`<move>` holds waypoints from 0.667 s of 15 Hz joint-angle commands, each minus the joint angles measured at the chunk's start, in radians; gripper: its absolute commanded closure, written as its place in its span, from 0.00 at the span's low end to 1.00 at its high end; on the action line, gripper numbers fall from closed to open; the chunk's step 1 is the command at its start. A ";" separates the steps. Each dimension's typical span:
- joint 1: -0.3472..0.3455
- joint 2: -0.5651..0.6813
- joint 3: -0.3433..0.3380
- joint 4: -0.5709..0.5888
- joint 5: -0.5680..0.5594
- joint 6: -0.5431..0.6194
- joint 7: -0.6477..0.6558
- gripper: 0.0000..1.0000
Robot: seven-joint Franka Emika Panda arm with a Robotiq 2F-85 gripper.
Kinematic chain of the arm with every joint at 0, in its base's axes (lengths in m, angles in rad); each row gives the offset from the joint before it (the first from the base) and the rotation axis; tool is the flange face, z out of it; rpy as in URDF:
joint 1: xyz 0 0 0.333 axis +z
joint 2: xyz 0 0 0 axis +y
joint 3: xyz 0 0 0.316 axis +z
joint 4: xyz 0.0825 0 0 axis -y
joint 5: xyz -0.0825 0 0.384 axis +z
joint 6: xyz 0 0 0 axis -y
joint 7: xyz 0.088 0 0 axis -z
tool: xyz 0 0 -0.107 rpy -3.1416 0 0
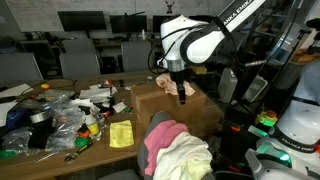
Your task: Put the peach shirt, the white towel, the pink shirt and the green towel on the top of the box respectively
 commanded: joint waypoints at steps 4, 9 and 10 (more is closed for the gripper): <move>0.036 0.084 0.032 0.114 0.265 -0.056 -0.083 0.00; 0.019 0.200 0.040 0.229 0.402 -0.109 -0.076 0.00; 0.015 0.222 0.041 0.247 0.417 -0.115 -0.074 0.00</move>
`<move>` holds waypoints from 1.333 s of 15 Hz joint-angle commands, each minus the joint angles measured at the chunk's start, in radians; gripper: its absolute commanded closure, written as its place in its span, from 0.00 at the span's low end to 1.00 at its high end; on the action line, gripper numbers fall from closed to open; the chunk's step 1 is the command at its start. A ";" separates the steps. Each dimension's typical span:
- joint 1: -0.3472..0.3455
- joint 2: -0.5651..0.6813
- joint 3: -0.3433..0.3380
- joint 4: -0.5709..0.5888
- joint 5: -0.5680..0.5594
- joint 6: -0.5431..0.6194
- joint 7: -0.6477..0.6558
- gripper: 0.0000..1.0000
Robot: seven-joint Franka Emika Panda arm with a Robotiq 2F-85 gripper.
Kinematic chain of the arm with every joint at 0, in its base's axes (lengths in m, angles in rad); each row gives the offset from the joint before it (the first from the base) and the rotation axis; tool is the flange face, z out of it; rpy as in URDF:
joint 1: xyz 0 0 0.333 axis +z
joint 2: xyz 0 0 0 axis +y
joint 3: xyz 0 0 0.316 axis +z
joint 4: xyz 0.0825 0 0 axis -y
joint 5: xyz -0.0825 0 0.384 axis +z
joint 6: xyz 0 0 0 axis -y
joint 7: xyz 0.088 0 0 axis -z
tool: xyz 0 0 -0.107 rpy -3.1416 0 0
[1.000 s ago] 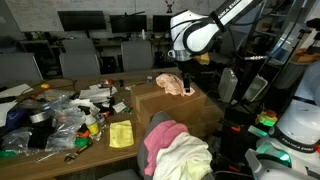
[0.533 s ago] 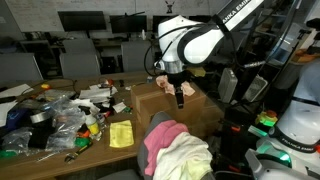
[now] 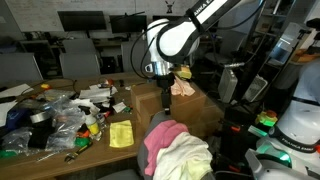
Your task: Put the peach shirt, the white towel, the pink shirt and the green towel on the top of the box respectively
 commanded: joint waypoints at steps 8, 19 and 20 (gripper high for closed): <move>-0.004 0.143 0.000 0.111 -0.021 -0.018 0.118 0.00; 0.054 0.001 0.030 -0.130 -0.195 0.126 0.252 0.00; 0.059 -0.013 0.037 -0.155 -0.195 0.139 0.256 0.00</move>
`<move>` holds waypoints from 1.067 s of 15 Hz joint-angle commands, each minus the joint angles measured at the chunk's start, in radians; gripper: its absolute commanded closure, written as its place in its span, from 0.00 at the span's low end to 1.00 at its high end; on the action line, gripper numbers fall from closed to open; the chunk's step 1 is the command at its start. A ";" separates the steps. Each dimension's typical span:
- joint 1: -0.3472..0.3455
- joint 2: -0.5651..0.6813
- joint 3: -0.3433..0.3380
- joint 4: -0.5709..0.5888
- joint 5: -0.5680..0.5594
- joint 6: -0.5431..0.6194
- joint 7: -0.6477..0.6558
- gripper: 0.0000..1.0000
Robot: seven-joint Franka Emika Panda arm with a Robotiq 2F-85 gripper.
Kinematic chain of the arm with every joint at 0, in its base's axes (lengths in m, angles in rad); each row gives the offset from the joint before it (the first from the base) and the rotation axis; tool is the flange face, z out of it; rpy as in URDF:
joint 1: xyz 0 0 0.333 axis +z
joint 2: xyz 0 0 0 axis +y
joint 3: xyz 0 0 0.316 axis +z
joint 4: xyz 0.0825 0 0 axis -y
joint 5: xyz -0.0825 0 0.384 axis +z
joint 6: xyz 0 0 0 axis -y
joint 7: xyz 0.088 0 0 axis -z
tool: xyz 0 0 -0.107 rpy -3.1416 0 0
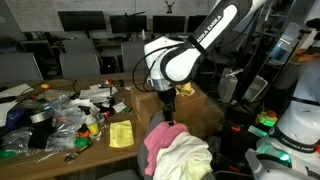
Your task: Put the peach shirt, the white towel, the pink shirt and the green towel on the top of the box respectively
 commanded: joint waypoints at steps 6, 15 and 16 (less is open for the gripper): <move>0.044 -0.127 0.067 -0.137 0.007 0.033 0.043 0.00; 0.061 -0.137 0.112 -0.115 0.142 0.004 -0.004 0.00; 0.062 -0.137 0.114 -0.116 0.148 -0.003 -0.008 0.00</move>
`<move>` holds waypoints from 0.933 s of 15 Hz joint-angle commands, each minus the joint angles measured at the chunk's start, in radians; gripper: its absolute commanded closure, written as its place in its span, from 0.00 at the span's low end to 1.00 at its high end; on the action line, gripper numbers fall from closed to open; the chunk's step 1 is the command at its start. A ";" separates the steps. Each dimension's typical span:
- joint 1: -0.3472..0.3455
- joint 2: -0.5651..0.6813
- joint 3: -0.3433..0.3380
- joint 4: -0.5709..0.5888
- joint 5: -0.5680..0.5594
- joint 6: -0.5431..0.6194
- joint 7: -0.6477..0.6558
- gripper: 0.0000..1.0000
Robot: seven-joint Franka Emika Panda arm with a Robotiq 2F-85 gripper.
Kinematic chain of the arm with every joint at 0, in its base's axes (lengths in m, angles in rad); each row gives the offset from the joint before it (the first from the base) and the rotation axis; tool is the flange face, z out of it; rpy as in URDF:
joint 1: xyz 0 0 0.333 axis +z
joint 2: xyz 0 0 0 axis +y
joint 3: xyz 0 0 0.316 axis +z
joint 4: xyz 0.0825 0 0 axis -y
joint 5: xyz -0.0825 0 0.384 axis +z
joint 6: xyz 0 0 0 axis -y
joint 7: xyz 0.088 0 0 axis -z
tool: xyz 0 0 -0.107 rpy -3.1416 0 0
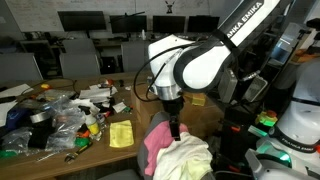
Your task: Put the peach shirt, the white towel, the pink shirt and the green towel on the top of the box respectively
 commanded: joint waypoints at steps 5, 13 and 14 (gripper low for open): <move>0.020 -0.003 0.021 -0.037 0.034 -0.024 -0.041 0.00; 0.061 0.035 0.051 -0.048 0.007 0.001 -0.005 0.00; 0.062 0.039 0.053 -0.044 0.013 0.004 -0.011 0.00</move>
